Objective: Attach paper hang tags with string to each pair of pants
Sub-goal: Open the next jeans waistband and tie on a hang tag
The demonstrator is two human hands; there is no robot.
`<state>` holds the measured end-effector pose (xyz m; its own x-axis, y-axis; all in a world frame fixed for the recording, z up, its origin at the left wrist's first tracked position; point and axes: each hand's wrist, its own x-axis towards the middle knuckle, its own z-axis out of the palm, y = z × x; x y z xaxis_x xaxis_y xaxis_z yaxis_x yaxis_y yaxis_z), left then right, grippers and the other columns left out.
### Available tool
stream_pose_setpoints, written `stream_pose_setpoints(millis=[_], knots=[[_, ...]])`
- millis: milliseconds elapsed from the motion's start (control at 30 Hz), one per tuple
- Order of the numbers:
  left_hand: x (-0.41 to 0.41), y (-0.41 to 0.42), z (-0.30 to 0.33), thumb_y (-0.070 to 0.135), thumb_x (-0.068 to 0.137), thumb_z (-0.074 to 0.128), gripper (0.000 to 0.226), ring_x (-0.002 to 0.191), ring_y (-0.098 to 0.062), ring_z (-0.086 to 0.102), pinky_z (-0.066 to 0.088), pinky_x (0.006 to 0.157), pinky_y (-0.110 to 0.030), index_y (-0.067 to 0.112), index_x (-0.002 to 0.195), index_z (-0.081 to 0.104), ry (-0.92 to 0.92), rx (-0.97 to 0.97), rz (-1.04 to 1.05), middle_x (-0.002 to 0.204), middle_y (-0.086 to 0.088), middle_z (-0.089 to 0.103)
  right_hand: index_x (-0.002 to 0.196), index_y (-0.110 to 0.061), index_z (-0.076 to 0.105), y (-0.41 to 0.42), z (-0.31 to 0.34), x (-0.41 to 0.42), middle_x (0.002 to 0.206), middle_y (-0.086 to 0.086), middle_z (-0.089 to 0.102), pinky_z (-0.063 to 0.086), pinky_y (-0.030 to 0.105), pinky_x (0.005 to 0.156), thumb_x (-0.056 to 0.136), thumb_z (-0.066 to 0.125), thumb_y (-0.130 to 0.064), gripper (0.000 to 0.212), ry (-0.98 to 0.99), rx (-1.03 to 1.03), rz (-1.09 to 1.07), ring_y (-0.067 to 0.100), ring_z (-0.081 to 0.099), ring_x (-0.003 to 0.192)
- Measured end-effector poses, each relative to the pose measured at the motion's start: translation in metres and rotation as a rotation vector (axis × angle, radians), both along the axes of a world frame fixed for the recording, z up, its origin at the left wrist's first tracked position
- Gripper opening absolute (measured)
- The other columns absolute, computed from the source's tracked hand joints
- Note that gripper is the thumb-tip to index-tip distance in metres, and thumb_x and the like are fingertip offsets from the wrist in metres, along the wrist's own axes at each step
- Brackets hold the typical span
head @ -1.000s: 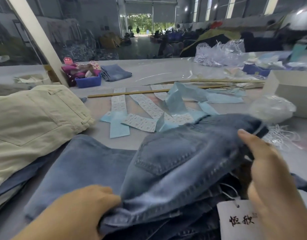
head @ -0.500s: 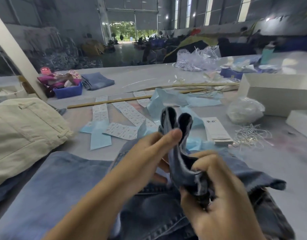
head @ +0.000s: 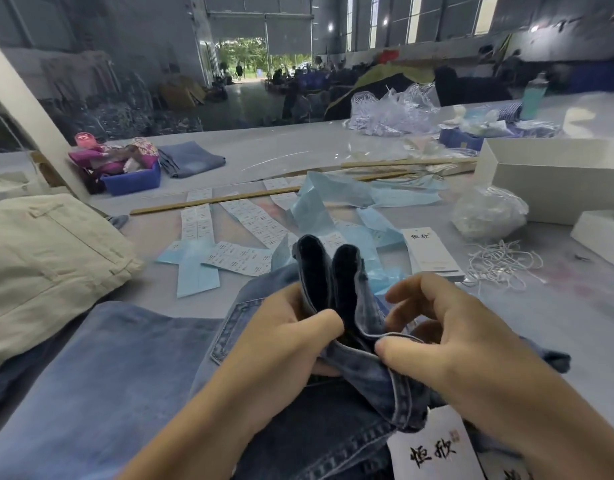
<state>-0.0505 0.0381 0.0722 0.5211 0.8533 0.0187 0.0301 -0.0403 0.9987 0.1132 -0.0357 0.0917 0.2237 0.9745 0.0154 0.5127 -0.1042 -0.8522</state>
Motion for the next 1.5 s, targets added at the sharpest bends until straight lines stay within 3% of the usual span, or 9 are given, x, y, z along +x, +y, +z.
stream_pose_setpoints(millis=[133,400,533,800,967,1067,1133,1233,1500], knots=[[0.008,-0.002,0.005,0.021,0.075,0.053,0.022,0.082,-0.039,0.07,0.059,0.074,-0.055,0.014,0.092,0.066,0.049,0.144,0.019,0.09,-0.02,0.07,0.087,-0.037,0.069,0.0,0.007,0.007,0.071,-0.011,0.07,0.052,0.032,0.06,0.075,0.067,-0.037,0.013,-0.053,0.043,0.013,0.012,0.066,0.062],[0.009,-0.001,-0.005,0.025,0.069,0.051,0.018,0.061,-0.018,0.062,0.061,0.068,-0.05,0.014,0.082,0.059,0.119,0.036,0.143,0.07,-0.012,0.062,0.073,-0.008,0.071,0.004,-0.02,0.008,0.066,0.017,0.068,0.054,0.031,0.045,0.091,0.056,0.0,0.025,0.641,0.219,-0.151,0.024,0.066,0.053],[0.002,-0.008,-0.002,0.032,0.077,0.059,0.009,0.053,-0.016,0.059,0.056,0.055,-0.033,0.027,0.077,0.067,0.028,-0.075,0.061,0.064,-0.005,0.063,0.087,-0.023,0.071,0.001,-0.025,0.014,0.079,0.007,0.074,0.06,0.04,0.061,0.085,0.07,-0.015,0.008,0.434,0.28,-0.13,0.024,0.072,0.068],[0.002,-0.018,-0.001,0.001,0.088,0.057,0.016,0.059,-0.026,0.068,0.057,0.05,-0.037,0.013,0.087,0.068,-0.142,-0.202,0.204,0.08,-0.016,0.071,0.124,-0.062,0.036,-0.011,-0.021,0.017,0.113,-0.018,0.063,0.055,0.038,0.087,0.045,0.077,-0.053,0.09,0.074,0.015,0.127,0.006,0.066,0.097],[0.004,-0.03,-0.004,0.009,0.077,0.073,0.08,0.104,-0.007,0.059,0.052,0.084,-0.028,0.039,0.136,0.027,0.345,0.678,0.548,0.127,0.003,0.049,0.129,-0.061,0.03,-0.012,-0.021,0.016,0.107,-0.015,0.069,0.059,0.04,0.079,0.046,0.071,-0.04,0.094,0.095,-0.034,0.102,0.008,0.071,0.088],[0.008,-0.04,-0.002,0.018,0.08,0.069,0.027,0.104,-0.018,0.047,0.039,0.092,-0.032,0.016,0.106,0.063,0.534,1.122,0.502,0.108,0.0,0.054,0.126,-0.058,0.037,-0.014,-0.025,0.011,0.103,-0.008,0.07,0.059,0.047,0.077,0.047,0.07,-0.038,0.088,0.105,-0.006,0.051,0.015,0.072,0.08],[0.007,-0.043,0.001,0.052,0.086,0.052,0.033,0.092,-0.017,0.045,0.031,0.081,-0.033,0.024,0.072,0.063,0.69,1.024,0.401,0.085,0.011,0.054,0.118,-0.058,0.044,-0.015,-0.026,0.007,0.1,-0.005,0.072,0.058,0.049,0.078,0.049,0.069,-0.037,0.076,0.108,0.037,0.029,0.018,0.072,0.08],[0.008,-0.038,0.004,0.079,0.074,0.031,0.051,0.089,-0.011,0.037,0.028,0.078,-0.034,0.032,0.067,0.048,0.852,0.765,0.331,0.077,0.019,0.047,0.112,-0.052,0.052,-0.019,-0.025,0.0,0.093,-0.009,0.075,0.059,0.048,0.076,0.065,0.071,-0.032,0.055,0.106,0.144,0.019,0.017,0.073,0.077],[-0.007,-0.01,0.003,0.029,0.083,0.066,0.019,0.067,-0.007,0.056,0.044,0.059,-0.039,0.023,0.066,0.061,0.452,0.596,0.549,0.066,0.012,0.062,0.098,-0.043,0.053,-0.034,-0.035,-0.02,0.077,0.0,0.074,0.051,0.015,0.057,0.079,0.066,0.011,0.059,0.232,0.417,-0.142,0.013,0.066,0.059]])
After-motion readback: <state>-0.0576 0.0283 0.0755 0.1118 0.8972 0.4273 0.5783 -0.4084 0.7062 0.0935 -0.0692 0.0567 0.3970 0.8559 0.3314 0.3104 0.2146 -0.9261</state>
